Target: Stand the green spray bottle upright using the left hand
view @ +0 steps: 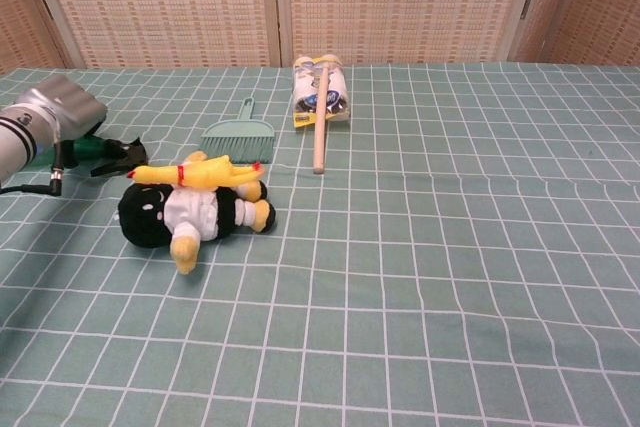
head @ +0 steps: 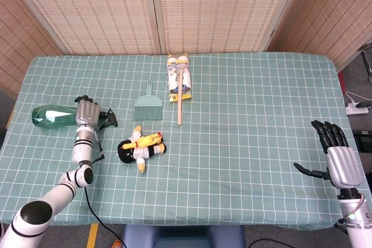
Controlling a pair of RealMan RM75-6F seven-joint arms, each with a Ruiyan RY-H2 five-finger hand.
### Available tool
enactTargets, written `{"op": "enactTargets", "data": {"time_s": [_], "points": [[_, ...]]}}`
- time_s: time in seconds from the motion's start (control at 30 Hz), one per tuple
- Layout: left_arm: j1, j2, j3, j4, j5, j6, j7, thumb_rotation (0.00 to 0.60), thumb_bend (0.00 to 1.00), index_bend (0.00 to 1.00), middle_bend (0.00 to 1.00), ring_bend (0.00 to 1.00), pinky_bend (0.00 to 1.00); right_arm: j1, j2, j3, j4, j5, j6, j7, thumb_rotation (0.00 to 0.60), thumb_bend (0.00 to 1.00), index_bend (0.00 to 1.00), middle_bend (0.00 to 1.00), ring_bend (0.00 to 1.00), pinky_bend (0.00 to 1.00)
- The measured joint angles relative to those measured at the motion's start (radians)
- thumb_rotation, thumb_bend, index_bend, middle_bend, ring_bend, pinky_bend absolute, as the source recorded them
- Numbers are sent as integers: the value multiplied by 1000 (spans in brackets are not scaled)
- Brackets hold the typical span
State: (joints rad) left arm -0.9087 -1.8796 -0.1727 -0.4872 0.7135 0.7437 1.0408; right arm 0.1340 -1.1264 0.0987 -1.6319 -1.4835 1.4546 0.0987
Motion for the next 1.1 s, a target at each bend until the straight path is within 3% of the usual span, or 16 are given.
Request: {"op": "enactTargets", "data": {"time_s": [0.47, 0.6, 0.87, 1.1], "points": [[5, -15, -39, 27, 64, -2, -29, 600, 278, 620, 272, 168, 289, -1, -1, 2, 0, 1, 2, 4, 600, 0, 45, 65, 0, 0], [8, -10, -46, 21, 82, 24, -50, 600, 309, 680, 335, 232, 278, -2, 0, 2, 1, 1, 1, 5, 600, 0, 45, 65, 0, 0], [15, 4, -84, -22, 168, 219, -247, 600, 370, 758, 428, 324, 293, -2, 0, -1, 2, -7, 5, 2, 600, 0, 45, 65, 0, 0], [33, 85, -143, -192, 241, 373, -454, 600, 392, 779, 465, 364, 330, -3, -2, 0, 2, -8, 8, -4, 600, 0, 45, 65, 0, 0]]}}
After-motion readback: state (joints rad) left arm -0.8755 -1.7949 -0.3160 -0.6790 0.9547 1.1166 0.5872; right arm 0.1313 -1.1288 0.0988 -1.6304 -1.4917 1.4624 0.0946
